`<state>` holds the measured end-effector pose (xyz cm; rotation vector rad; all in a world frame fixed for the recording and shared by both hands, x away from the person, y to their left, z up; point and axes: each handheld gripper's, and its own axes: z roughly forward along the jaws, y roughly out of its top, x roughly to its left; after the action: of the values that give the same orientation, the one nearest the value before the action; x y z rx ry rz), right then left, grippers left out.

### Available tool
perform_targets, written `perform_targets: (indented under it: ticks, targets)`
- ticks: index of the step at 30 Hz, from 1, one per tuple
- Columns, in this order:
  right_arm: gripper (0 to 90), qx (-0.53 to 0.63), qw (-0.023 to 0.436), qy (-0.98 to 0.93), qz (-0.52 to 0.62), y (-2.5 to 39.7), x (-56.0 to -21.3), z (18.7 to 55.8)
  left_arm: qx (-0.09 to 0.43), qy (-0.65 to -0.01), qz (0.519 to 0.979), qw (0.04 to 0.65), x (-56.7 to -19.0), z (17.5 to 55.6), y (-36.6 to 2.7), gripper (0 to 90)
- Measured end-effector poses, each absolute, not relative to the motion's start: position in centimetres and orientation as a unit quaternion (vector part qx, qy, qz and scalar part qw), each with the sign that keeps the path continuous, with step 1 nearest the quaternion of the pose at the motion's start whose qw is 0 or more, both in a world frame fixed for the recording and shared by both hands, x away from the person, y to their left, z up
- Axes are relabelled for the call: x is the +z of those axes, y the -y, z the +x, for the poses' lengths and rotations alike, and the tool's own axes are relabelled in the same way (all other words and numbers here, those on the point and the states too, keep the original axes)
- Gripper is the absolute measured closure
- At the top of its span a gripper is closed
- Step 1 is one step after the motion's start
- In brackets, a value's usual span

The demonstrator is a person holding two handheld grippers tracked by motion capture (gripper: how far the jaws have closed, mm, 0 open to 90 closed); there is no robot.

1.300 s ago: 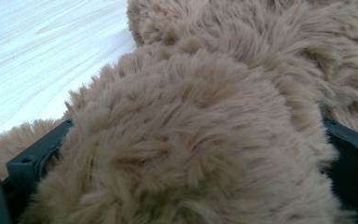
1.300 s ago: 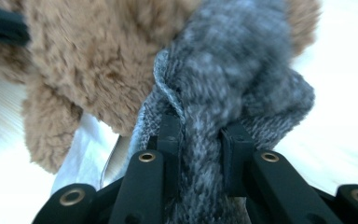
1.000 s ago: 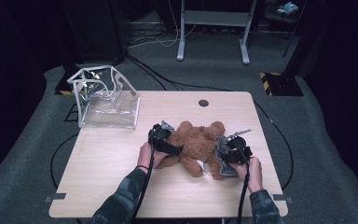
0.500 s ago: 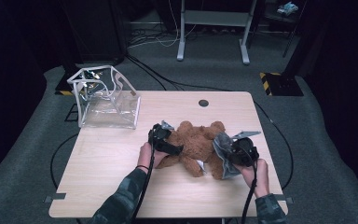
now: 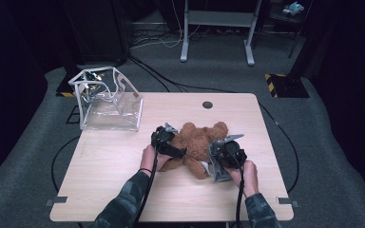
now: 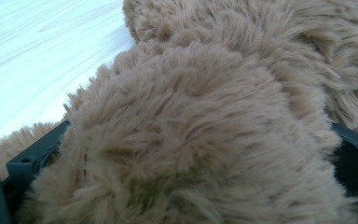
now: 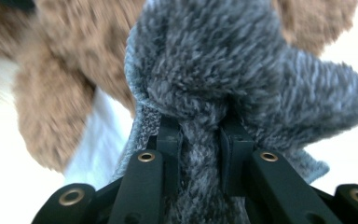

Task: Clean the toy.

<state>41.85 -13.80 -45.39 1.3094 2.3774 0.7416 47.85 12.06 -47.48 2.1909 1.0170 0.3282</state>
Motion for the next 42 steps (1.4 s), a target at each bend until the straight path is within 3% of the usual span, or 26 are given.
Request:
perform_targets:
  ticks: [14, 19, 23, 30, 31, 42]
  targets:
    - [74.6, 0.222, 0.140, -0.829, 0.494, 18.1, -46.5, 39.3, 0.122, -0.392, 0.843, 0.348, -47.5, 48.0, -12.2, 0.3]
    - [74.8, 0.264, 0.152, -0.813, 0.495, 18.5, -44.4, 39.1, 0.123, -0.393, 0.842, 0.350, -47.5, 48.0, -12.2, 0.3]
    - [74.6, 0.300, 0.174, -0.819, 0.458, 15.8, -42.0, 40.3, 0.122, -0.393, 0.842, 0.349, -47.5, 48.0, -12.2, 0.3]
    - [74.2, 0.278, 0.162, -0.827, 0.462, 13.7, -44.5, 43.2, 0.127, -0.392, 0.846, 0.339, -47.7, 48.0, -12.1, 0.6]
    - [74.3, 0.277, 0.143, -0.825, 0.471, 14.0, -45.4, 43.5, 0.127, -0.390, 0.846, 0.339, -47.7, 48.0, -12.1, 0.6]
    - [74.9, 0.262, 0.115, -0.831, 0.478, 15.6, -46.1, 42.0, 0.120, -0.387, 0.847, 0.344, -47.7, 48.1, -12.3, 0.6]
